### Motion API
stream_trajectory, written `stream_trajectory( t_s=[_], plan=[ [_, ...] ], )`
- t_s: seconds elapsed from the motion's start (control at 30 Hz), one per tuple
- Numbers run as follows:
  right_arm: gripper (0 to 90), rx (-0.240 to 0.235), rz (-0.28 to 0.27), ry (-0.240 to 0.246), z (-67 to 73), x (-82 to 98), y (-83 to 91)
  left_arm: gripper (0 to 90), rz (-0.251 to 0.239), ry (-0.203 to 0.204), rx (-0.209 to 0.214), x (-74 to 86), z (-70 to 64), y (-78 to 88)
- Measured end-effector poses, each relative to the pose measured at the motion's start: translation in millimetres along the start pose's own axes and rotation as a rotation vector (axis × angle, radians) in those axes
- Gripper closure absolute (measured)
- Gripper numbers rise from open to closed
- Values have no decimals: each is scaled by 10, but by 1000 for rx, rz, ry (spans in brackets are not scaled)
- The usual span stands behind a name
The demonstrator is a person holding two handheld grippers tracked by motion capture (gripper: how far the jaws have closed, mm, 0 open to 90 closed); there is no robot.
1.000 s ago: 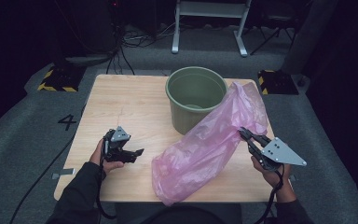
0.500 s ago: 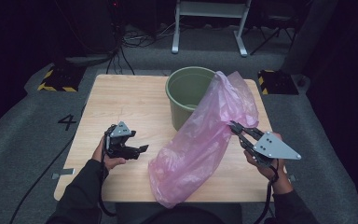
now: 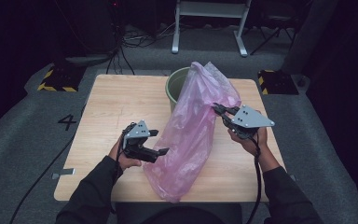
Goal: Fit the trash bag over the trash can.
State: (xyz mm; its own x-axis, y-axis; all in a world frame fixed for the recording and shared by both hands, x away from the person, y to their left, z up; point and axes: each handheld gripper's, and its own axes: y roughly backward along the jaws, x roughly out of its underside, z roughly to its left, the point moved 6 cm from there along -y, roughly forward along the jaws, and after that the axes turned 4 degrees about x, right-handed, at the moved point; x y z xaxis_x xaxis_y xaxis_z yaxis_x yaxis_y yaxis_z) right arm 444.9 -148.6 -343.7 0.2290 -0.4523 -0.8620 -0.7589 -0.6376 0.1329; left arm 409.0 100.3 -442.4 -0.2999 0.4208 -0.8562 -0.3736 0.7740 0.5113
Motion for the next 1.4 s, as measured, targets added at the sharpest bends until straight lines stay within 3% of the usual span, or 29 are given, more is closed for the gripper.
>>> stream_trajectory(
  t_s=[0.17, 0.37, 0.43, 0.63, 0.67, 0.7, 0.77, 0.9, 0.97, 1.2, 1.4],
  plan=[
    [885, -9, 14, 14, -5, 20, -126, 188, 1, 10, -65, -41, 115, -113],
    [884, -23, 9, -20, -45, 31, -220, 203, 17, 38, -83, -26, 269, -204],
    [884, -26, 10, -28, -60, 39, -248, 204, 23, 45, -110, -19, 315, -236],
    [884, -46, 9, -51, -80, 35, -318, 305, 31, 63, -90, -20, 401, -329],
    [883, -50, 9, -55, -83, 32, -326, 371, 33, 59, -87, -24, 412, -346],
    [883, -55, 8, -60, -88, 25, -336, 499, 41, 45, -78, -26, 405, -361],
    [882, -61, 12, -71, -100, 17, -353, 625, 45, 14, -68, -29, 390, -376],
    [881, -68, 33, -90, -133, 19, -391, 784, 40, -36, -76, -46, 358, -350],
    [878, -78, 56, -101, -150, 27, -419, 845, 8, -58, -71, -71, 317, -288],
    [873, -121, 143, -159, -221, 52, -517, 889, -109, -169, -37, -226, 75, -17],
    [846, -188, 263, -196, -266, 57, -667, 889, -169, -197, -43, -397, -10, 92]
  ],
)
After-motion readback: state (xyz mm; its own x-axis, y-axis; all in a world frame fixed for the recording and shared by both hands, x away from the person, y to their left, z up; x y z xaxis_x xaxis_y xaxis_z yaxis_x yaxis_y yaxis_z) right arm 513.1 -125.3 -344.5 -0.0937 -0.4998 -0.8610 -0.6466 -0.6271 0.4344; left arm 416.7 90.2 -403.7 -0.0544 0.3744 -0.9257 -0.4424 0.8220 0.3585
